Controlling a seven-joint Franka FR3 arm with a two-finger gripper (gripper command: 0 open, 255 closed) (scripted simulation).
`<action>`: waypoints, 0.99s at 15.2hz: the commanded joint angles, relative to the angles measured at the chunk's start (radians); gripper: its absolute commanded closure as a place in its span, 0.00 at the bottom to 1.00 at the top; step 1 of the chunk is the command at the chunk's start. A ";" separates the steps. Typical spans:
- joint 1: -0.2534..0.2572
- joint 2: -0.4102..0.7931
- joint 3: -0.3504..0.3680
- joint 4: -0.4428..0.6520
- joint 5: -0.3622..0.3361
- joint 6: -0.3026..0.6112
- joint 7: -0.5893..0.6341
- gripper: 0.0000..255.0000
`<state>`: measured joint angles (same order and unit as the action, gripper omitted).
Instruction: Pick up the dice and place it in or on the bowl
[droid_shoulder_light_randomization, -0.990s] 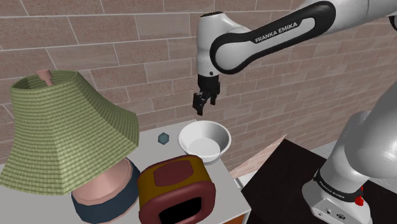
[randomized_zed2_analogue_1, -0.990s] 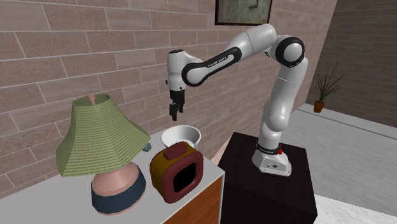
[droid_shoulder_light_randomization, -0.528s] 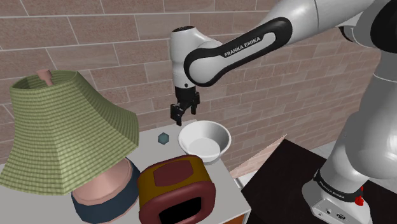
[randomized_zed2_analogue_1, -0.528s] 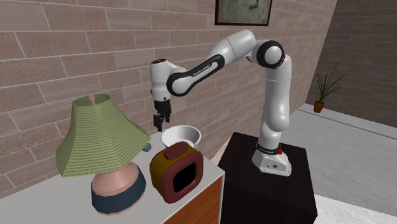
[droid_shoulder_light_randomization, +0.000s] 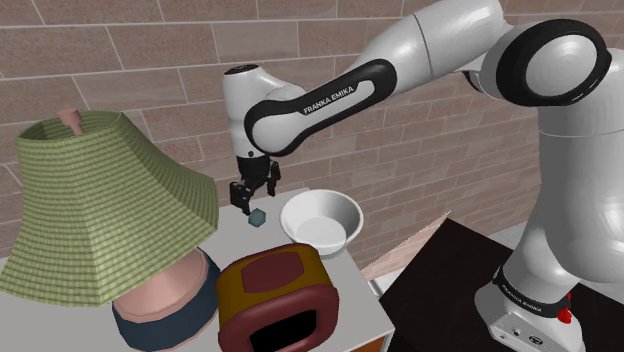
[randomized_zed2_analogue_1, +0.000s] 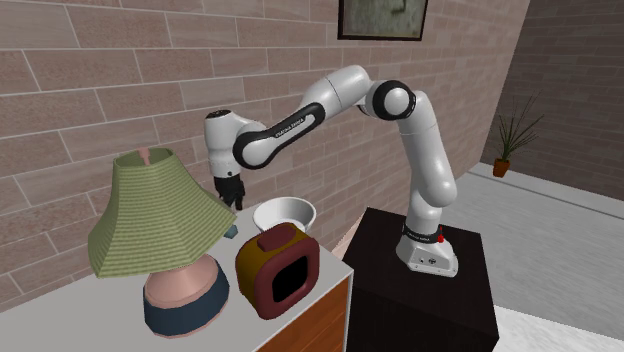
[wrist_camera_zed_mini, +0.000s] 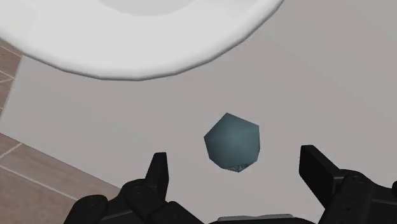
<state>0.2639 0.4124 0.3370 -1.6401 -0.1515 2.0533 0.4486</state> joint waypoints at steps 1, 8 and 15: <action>0.012 0.033 -0.002 0.028 -0.009 0.004 0.010 0.00; 0.016 0.070 -0.009 -0.008 -0.024 0.074 0.019 0.00; 0.016 0.070 -0.010 -0.007 -0.024 0.074 0.019 0.00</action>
<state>0.2796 0.4826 0.3275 -1.6474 -0.1758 2.1273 0.4678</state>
